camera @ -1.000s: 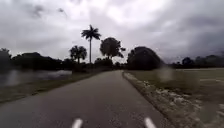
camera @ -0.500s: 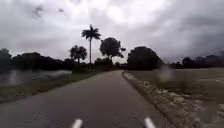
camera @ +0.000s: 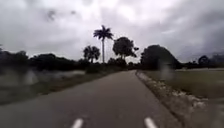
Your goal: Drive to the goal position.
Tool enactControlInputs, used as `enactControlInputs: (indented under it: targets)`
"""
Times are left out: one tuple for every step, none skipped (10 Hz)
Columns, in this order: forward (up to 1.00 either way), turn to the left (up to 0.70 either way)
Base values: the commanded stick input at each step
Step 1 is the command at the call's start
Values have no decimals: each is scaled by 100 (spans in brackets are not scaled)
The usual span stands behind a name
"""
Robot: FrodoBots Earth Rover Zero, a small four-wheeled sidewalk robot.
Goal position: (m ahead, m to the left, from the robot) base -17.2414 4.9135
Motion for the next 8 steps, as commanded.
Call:
enactControlInputs:
  targets:
    - [9, 18]
    - [9, 18]
    - [9, 18]
    - [9, 18]
    - [9, 18]
    - [9, 18]
    - [9, 18]
    - [9, 18]
